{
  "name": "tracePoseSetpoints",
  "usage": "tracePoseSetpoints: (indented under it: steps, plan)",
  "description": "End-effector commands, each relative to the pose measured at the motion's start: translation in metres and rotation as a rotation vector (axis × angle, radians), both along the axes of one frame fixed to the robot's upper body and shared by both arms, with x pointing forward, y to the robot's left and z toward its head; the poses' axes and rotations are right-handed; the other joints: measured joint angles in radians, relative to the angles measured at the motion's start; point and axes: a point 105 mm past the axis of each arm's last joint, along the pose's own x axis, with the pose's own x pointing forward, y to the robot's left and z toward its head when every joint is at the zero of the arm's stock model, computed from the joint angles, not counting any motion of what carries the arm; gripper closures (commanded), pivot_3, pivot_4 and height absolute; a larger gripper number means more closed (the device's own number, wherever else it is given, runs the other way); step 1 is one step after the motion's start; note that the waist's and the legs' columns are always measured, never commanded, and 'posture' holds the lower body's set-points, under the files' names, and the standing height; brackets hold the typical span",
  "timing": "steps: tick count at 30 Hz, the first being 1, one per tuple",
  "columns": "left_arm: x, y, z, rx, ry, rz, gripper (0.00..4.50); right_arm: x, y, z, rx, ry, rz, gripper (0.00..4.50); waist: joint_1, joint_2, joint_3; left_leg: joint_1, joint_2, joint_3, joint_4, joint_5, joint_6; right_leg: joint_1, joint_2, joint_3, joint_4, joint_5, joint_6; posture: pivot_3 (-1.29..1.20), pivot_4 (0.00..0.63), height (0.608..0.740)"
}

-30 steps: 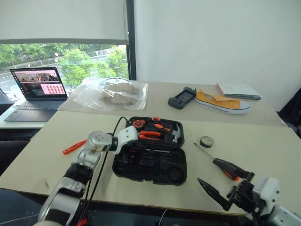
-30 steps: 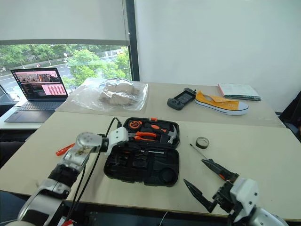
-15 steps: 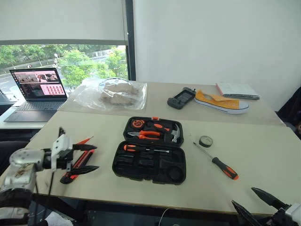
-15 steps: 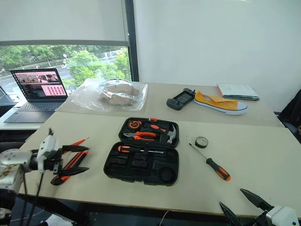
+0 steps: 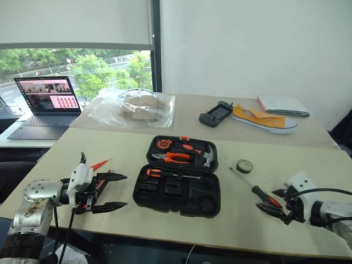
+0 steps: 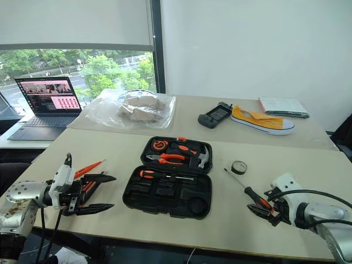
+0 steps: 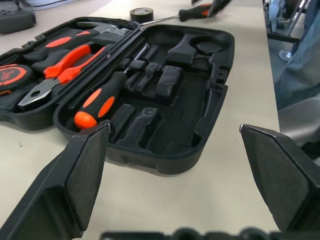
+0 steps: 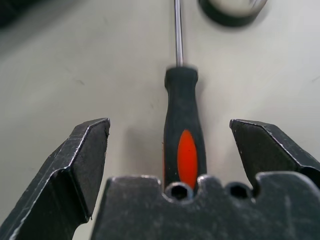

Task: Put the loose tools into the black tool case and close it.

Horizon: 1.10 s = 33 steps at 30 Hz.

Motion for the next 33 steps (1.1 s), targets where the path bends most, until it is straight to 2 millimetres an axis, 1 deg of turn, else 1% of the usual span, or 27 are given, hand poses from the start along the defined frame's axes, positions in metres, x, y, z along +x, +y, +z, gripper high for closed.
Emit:
tracePoseSetpoints:
  steps: [1, 5, 8, 9, 10, 11, 12, 14, 15, 17, 20, 23, 24, 26, 29, 33]
  plan:
    - [-0.004, -0.008, 0.015, -0.041, -0.049, -0.012, 0.0, 0.009, 0.0, 0.004, -0.012, -0.013, 0.016, 0.72, -0.003, 0.0, 0.0, 0.0, 0.0, 0.0, 0.0, 0.0, 0.0, 0.0, 0.0, 0.0, -0.001, 0.0, 0.0, 0.0, 0.15, 0.74]
    - [-0.007, -0.011, 0.016, -0.07, -0.02, -0.006, 0.0, 0.01, 0.001, 0.012, -0.017, -0.047, 0.054, 2.1, -0.005, 0.0, 0.0, 0.001, 0.0, 0.0, 0.0, -0.001, 0.001, 0.001, 0.0, 0.0, -0.002, 0.0, 0.001, 0.0, 0.15, 0.74]
    - [-0.011, -0.013, 0.013, -0.069, 0.014, -0.021, 0.0, 0.008, -0.003, 0.024, -0.03, -0.098, 0.065, 3.14, -0.005, 0.0, 0.0, 0.001, 0.0, 0.0, 0.0, 0.0, 0.0, 0.001, 0.0, 0.0, -0.001, -0.001, 0.002, 0.0, 0.15, 0.74]
    - [-0.012, -0.013, 0.013, -0.069, 0.015, -0.024, 0.0, 0.006, 0.0, 0.031, -0.022, -0.135, 0.108, 3.47, -0.004, 0.0, 0.0, 0.001, 0.0, 0.0, 0.0, 0.0, 0.0, 0.001, 0.0, 0.0, -0.001, -0.001, 0.002, 0.0, 0.15, 0.74]
    - [-0.012, -0.014, 0.014, -0.07, 0.014, -0.024, 0.0, 0.004, 0.002, 0.036, -0.016, -0.159, 0.141, 3.51, -0.003, 0.001, 0.001, 0.001, 0.0, 0.0, 0.0, 0.0, -0.001, 0.001, 0.0, 0.0, 0.0, -0.001, 0.002, 0.0, 0.15, 0.74]
    - [-0.012, -0.015, 0.014, -0.072, 0.012, -0.024, 0.0, -0.002, 0.014, 0.049, 0.025, -0.205, 0.233, 3.51, -0.003, 0.001, 0.001, 0.001, 0.0, 0.0, 0.0, 0.0, -0.001, 0.001, 0.0, 0.0, 0.0, -0.001, 0.002, 0.0, 0.15, 0.74]
    - [-0.011, -0.015, 0.014, -0.076, 0.011, -0.02, 0.0, -0.009, 0.03, 0.066, 0.076, -0.252, 0.341, 3.51, -0.002, 0.002, 0.001, 0.002, 0.0, 0.0, 0.0, 0.0, -0.001, 0.001, 0.0, 0.0, 0.0, -0.001, 0.003, 0.0, 0.15, 0.74]
    - [-0.01, -0.014, 0.014, -0.079, 0.01, -0.011, 0.0, -0.021, 0.06, 0.089, 0.145, -0.29, 0.53, 3.51, -0.005, 0.004, 0.002, 0.002, 0.0, 0.0, 0.0, 0.0, -0.001, 0.001, 0.0, 0.001, 0.0, -0.001, 0.003, 0.0, 0.15, 0.74]
    - [-0.01, -0.014, 0.013, -0.081, 0.013, -0.004, 0.0, -0.022, 0.072, 0.095, 0.164, -0.294, 0.582, 3.51, -0.009, 0.004, 0.002, 0.002, 0.001, 0.0, 0.0, 0.0, -0.001, 0.002, 0.0, 0.001, 0.0, -0.001, 0.003, 0.0, 0.15, 0.74]
    - [-0.009, -0.011, 0.011, -0.082, 0.014, 0.018, 0.0, -0.016, 0.096, 0.1, 0.178, -0.268, 0.648, 3.51, -0.021, 0.003, 0.002, 0.003, 0.002, 0.0, 0.0, 0.001, -0.003, 0.002, 0.003, 0.003, 0.0, -0.001, 0.003, 0.0, 0.15, 0.74]
    - [-0.009, -0.009, 0.008, -0.089, 0.02, 0.045, 0.0, 0.002, 0.131, 0.094, 0.12, -0.214, 0.711, 3.51, -0.03, 0.001, 0.003, 0.004, 0.004, 0.0, 0.0, 0.001, -0.004, 0.002, 0.002, 0.003, 0.0, -0.001, 0.003, 0.0, 0.15, 0.74]
    - [-0.01, -0.008, 0.007, -0.087, 0.021, 0.051, 0.0, 0.01, 0.151, 0.087, 0.087, -0.152, 0.739, 3.51, -0.027, 0.001, 0.003, 0.002, 0.004, 0.0, -0.001, 0.002, -0.006, -0.002, -0.001, 0.002, 0.001, 0.002, -0.002, 0.0, 0.15, 0.74]
    - [-0.011, -0.008, 0.006, -0.086, 0.022, 0.055, 0.0, 0.016, 0.158, 0.083, 0.065, -0.13, 0.743, 3.51, -0.023, 0.001, 0.003, 0.001, 0.004, 0.0, -0.001, 0.003, -0.006, -0.004, 0.0, 0.002, 0.002, 0.004, -0.006, 0.0, 0.15, 0.74]
    - [-0.013, -0.006, 0.006, -0.078, 0.022, 0.068, 0.0, 0.031, 0.173, 0.068, -0.011, -0.084, 0.746, 3.51, -0.021, 0.001, 0.003, -0.002, 0.004, 0.0, -0.001, 0.003, -0.007, -0.008, 0.003, -0.001, 0.003, 0.003, -0.007, 0.0, 0.15, 0.74]
    - [-0.015, -0.005, 0.006, -0.071, 0.02, 0.077, 0.0, 0.046, 0.179, 0.058, -0.103, -0.074, 0.742, 3.51, -0.025, 0.001, 0.002, -0.011, 0.003, 0.002, 0.002, 0.004, -0.007, -0.016, 0.004, -0.001, 0.006, 0.003, -0.008, 0.0, 0.15, 0.74]
    - [-0.018, -0.004, 0.005, -0.068, 0.019, 0.084, 0.0, 0.051, 0.181, 0.054, -0.158, -0.057, 0.765, 3.51, -0.021, 0.002, 0.003, -0.015, 0.003, 0.001, 0.004, 0.004, -0.007, -0.017, 0.003, -0.011, 0.005, 0.003, -0.007, 0.0, 0.15, 0.74]
